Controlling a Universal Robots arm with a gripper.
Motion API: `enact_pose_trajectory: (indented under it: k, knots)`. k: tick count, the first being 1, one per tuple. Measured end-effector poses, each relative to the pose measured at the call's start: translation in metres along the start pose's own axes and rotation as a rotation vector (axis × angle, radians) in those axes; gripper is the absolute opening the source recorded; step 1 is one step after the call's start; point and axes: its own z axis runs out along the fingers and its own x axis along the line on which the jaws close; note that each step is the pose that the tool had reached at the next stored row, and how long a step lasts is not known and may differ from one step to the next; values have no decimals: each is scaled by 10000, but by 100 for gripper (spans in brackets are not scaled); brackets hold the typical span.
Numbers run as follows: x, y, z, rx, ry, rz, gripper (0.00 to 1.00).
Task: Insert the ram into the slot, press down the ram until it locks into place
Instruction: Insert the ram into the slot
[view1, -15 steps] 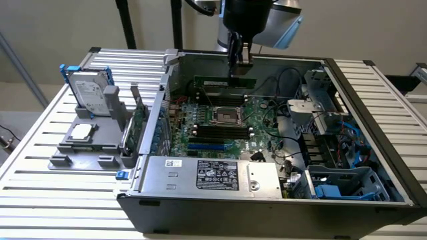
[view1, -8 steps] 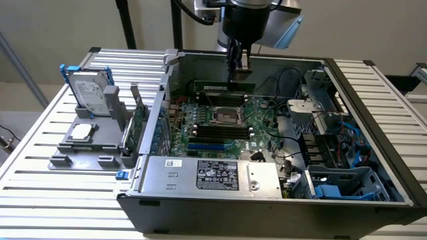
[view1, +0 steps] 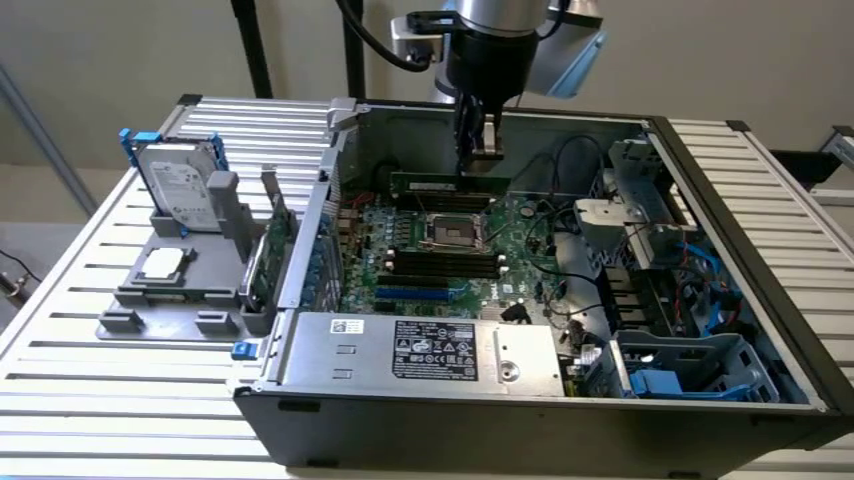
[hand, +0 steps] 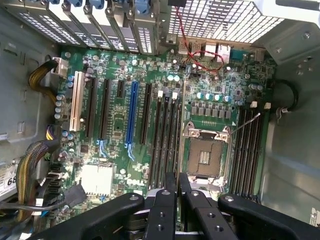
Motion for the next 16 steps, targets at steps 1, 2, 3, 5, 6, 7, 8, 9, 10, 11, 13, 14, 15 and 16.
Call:
enact_pose_trajectory:
  k: [1,2,3,5,6,7,8,9,10,11,13,14,15,16]
  knots:
    - [1,-3,18,0,1,-2,14]
    - [1,-5,36,1,-1,-5,14]
    - [1,-8,55,1,-1,-11,14]
    - [2,-13,90,0,1,-26,14]
    - [3,-15,108,0,1,-29,14]
    - [3,-18,127,0,1,-31,14]
    - [4,-21,145,0,0,-32,14]
    - [4,-24,163,1,-1,-32,14]
    - [5,-28,180,-1,1,-32,14]
    - [6,-33,199,0,0,-32,14]
    - [8,-39,234,-1,1,-32,14]
    - [12,-42,254,0,0,-32,14]
    - [17,-44,272,0,0,-32,14]
    - [24,-45,289,0,1,-32,14]
